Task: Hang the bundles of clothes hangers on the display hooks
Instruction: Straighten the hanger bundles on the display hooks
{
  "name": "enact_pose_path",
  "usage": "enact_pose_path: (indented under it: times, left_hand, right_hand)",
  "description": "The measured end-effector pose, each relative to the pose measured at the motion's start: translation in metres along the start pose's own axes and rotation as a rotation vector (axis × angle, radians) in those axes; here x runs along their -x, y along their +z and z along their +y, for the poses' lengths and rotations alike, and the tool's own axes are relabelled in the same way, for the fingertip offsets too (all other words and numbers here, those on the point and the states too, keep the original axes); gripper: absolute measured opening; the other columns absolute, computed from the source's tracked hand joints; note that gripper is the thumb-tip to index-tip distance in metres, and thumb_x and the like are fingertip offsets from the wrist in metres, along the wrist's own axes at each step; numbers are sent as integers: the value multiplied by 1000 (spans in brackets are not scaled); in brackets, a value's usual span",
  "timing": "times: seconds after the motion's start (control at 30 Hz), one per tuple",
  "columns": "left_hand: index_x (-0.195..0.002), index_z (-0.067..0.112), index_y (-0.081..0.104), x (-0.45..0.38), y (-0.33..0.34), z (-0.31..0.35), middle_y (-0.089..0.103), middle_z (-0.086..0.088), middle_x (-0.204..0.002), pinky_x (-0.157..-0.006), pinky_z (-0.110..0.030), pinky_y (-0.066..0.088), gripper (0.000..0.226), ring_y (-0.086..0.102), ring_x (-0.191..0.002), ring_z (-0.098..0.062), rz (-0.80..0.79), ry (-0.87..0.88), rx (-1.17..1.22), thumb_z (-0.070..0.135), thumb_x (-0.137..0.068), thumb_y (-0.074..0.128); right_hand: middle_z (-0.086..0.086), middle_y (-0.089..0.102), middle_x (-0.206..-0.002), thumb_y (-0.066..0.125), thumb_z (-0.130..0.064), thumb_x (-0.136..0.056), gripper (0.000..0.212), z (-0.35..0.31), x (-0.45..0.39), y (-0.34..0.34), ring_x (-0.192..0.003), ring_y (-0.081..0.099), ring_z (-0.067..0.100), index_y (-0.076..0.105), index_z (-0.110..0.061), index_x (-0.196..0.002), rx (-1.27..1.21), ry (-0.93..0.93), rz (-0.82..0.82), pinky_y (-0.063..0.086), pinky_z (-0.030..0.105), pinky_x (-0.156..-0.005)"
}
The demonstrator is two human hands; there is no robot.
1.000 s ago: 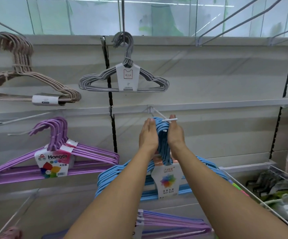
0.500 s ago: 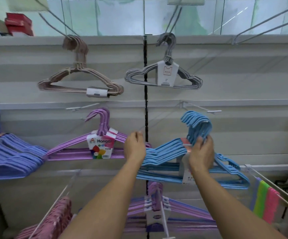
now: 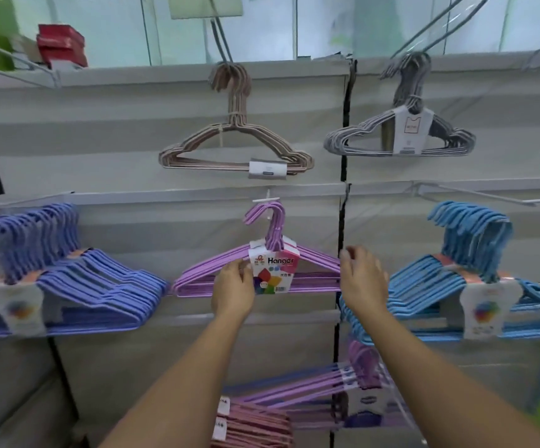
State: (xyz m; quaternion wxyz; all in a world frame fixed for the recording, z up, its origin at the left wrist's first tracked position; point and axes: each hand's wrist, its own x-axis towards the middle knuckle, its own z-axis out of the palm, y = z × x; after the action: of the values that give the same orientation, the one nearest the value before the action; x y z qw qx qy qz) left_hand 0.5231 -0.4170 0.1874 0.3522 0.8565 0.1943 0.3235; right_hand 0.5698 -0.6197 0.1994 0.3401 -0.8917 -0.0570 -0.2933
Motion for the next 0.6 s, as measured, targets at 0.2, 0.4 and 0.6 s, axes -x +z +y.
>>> enact_pose_path:
  times: [0.2, 0.4, 0.6]
  left_hand:
    - [-150, 20, 23, -30, 8, -9, 21, -1, -157, -119, -46, 17, 58, 18, -145, -22, -127, 102, -244, 45, -99, 35]
    - [-152, 25, 9, -66, 19, 0, 5, 2, -161, -117, -52, 1, 67, 1, -148, -20, -238, 143, -420, 60, -96, 19]
    - [-150, 31, 15, -90, 33, -1, 20, 0, -158, -114, -58, 7, 65, 14, -146, -25, -353, 218, -478, 64, -94, 17]
  right_hand:
    - [10, 45, -145, 26, -53, -99, 60, -29, -29, 26, -132, 41, 28, 38, -15, -144, 23, -99, -348, 33, 42, -108]
    - [7, 28, -155, 24, -58, -97, 68, -51, -60, 62, -142, 27, 25, 23, -17, -150, 14, -186, -491, 23, 44, -115]
    - [3, 15, -160, 15, -58, -98, 64, -49, -81, 99, -146, 15, 24, 17, -25, -152, 49, -202, -547, 15, 47, -118]
